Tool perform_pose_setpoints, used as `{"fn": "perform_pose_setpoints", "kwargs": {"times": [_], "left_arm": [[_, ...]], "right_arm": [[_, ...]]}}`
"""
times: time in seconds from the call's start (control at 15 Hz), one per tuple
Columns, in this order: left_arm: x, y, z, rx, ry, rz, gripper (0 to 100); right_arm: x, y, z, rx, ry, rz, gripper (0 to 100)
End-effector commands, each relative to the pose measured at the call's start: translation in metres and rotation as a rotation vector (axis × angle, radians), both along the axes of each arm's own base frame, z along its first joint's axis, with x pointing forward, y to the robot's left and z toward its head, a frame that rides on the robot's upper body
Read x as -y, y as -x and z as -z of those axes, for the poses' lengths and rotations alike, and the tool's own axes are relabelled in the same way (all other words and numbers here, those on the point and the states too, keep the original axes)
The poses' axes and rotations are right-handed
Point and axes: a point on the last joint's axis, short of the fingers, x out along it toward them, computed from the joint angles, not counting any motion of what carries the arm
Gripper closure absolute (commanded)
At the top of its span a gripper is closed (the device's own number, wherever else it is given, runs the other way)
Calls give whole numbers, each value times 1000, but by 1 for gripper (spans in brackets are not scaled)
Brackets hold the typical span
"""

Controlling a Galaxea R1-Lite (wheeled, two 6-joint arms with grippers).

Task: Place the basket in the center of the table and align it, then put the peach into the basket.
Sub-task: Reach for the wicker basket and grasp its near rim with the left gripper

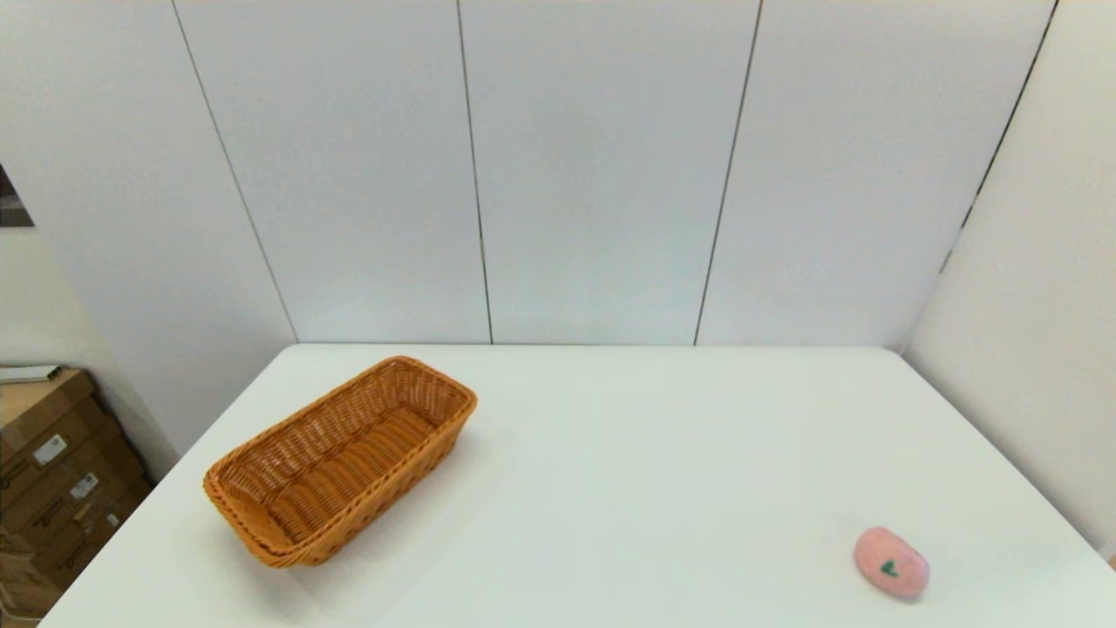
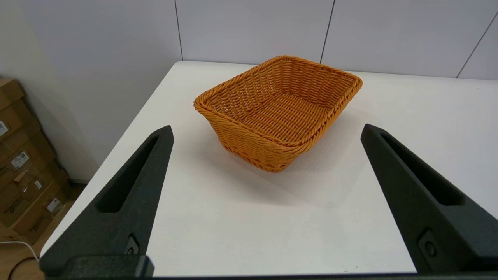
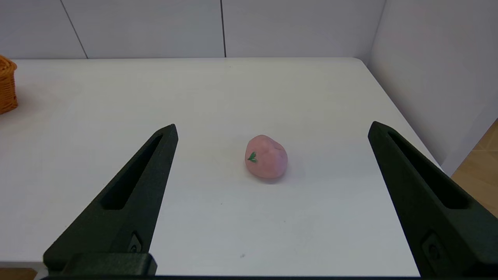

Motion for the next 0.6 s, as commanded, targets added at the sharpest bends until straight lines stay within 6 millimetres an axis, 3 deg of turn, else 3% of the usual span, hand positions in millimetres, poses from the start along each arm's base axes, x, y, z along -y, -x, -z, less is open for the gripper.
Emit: {"fn": "perform_pose_setpoints", "kwargs": {"times": [0.07, 0.6], "left_arm": [[0, 0, 0, 2, 0, -1, 0], [0, 0, 0, 3, -23, -3, 0]], "right_arm": [[0, 0, 0, 0, -1, 0, 0], [0, 0, 0, 0, -1, 0, 0]]}}
